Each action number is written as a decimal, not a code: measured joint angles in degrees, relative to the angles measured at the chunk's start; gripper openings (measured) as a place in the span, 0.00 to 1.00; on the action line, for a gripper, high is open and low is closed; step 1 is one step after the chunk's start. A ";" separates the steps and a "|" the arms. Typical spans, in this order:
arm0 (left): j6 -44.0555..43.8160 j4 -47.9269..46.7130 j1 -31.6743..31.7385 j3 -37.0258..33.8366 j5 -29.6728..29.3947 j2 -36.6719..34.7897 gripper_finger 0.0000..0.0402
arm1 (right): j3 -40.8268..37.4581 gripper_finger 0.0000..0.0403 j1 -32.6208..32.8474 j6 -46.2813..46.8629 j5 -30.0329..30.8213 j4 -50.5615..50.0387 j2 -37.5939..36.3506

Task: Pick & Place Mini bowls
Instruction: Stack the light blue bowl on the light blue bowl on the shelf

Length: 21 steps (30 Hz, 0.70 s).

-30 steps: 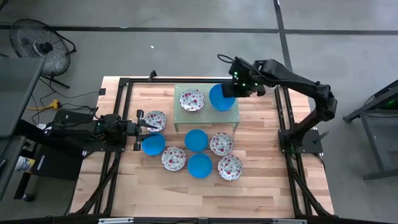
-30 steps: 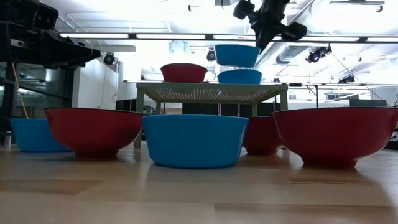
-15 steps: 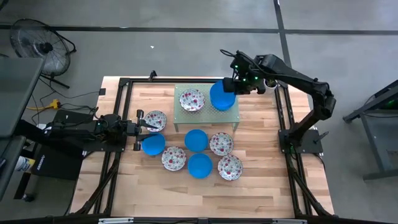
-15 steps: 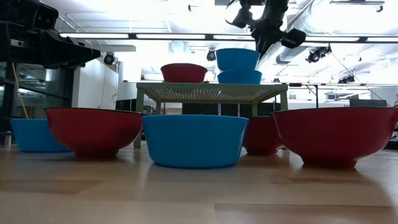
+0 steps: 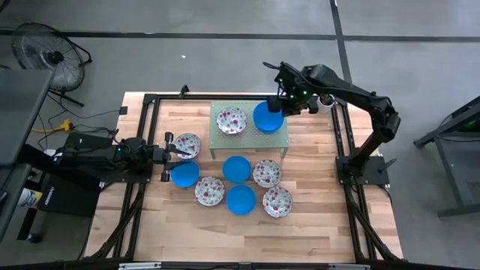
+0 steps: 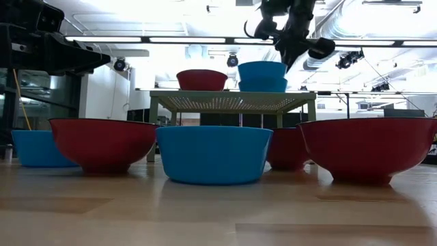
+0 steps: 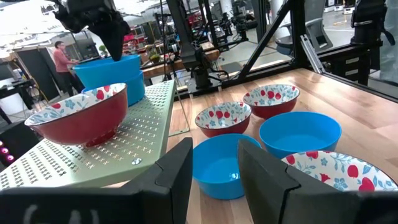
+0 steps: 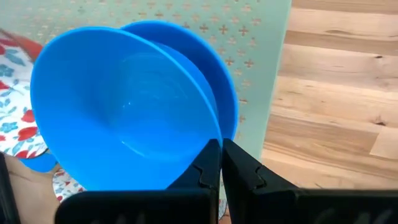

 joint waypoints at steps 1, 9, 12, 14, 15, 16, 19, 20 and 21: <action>-0.02 -0.01 0.01 0.00 -0.02 0.01 0.31 | 0.00 0.00 0.00 -0.22 0.05 -0.15 0.08; -0.01 -0.01 0.02 0.00 0.00 0.00 0.31 | 0.00 0.00 0.02 -1.05 0.09 -0.21 0.11; 0.00 -0.01 0.01 0.00 -0.01 0.00 0.31 | 0.00 0.00 0.02 -1.25 0.17 -0.19 0.11; 0.00 -0.02 0.02 0.00 -0.01 -0.01 0.31 | 0.00 0.02 0.02 -1.26 0.33 -0.15 0.11; -0.02 -0.02 0.02 0.00 0.00 -0.02 0.31 | 0.00 0.03 0.02 -1.26 0.31 -0.08 0.11; 0.00 0.00 0.00 0.00 0.00 -0.01 0.31 | 0.00 0.04 0.02 -1.27 0.31 0.04 0.11; -0.01 -0.02 0.02 0.00 0.00 0.00 0.31 | 0.00 0.08 0.02 -1.45 0.13 0.43 0.11; 0.00 -0.01 0.02 0.00 -0.02 -0.01 0.31 | 0.00 0.10 0.02 -1.45 0.13 0.63 0.11; -0.02 -0.01 0.01 0.00 0.00 0.01 0.31 | 0.00 0.12 0.02 -1.46 0.11 0.81 0.11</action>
